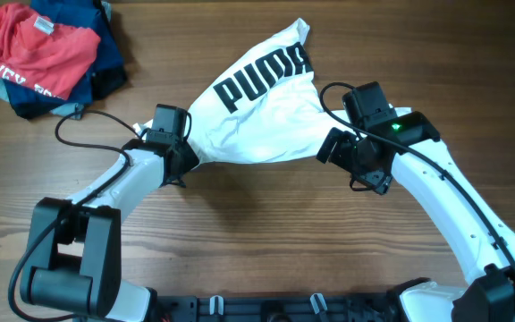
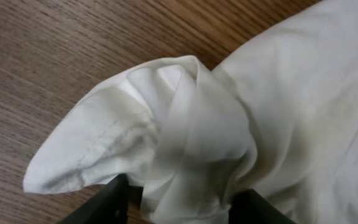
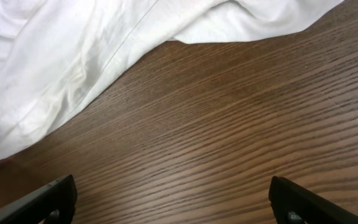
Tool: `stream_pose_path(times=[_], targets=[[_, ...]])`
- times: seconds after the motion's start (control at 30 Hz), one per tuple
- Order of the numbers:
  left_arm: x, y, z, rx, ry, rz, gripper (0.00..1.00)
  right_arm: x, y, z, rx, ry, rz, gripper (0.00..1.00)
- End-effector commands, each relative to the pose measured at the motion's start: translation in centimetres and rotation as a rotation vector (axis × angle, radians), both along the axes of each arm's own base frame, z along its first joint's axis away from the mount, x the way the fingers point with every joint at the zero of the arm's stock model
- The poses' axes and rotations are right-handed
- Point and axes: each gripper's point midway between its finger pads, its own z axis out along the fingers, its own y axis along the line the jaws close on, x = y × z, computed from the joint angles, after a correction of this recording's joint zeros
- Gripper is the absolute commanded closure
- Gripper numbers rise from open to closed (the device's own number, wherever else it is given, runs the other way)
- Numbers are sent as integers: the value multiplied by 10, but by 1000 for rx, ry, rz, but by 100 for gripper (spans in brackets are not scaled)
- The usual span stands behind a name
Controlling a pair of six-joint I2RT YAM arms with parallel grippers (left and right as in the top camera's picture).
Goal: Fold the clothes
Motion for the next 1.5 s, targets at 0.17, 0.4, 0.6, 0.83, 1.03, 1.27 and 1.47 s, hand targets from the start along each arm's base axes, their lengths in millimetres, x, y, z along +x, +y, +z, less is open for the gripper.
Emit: stream_pose_path(times=[0.17, 0.4, 0.6, 0.83, 1.03, 1.27, 1.47], targets=[[-14, 2, 0, -2, 48, 5, 96, -2, -1, -3, -7, 12, 1, 0], [-22, 41, 33, -9, 13, 123, 96, 11, -47, -2, -31, 1, -152, 0], [-41, 86, 29, -5, 79, 271, 96, 36, -81, 2, 14, -78, -157, 0], [-49, 92, 27, -6, 109, 292, 94, 83, -61, 7, 140, -242, -26, 1], [-52, 92, 27, -5, 123, 292, 92, 116, -57, -31, 110, -281, 155, 0], [-53, 92, 27, -5, 127, 292, 91, 150, -70, -67, -45, -337, 363, 1], [-53, 92, 27, -5, 126, 292, 90, 157, -65, -81, -117, -339, 469, 5]])
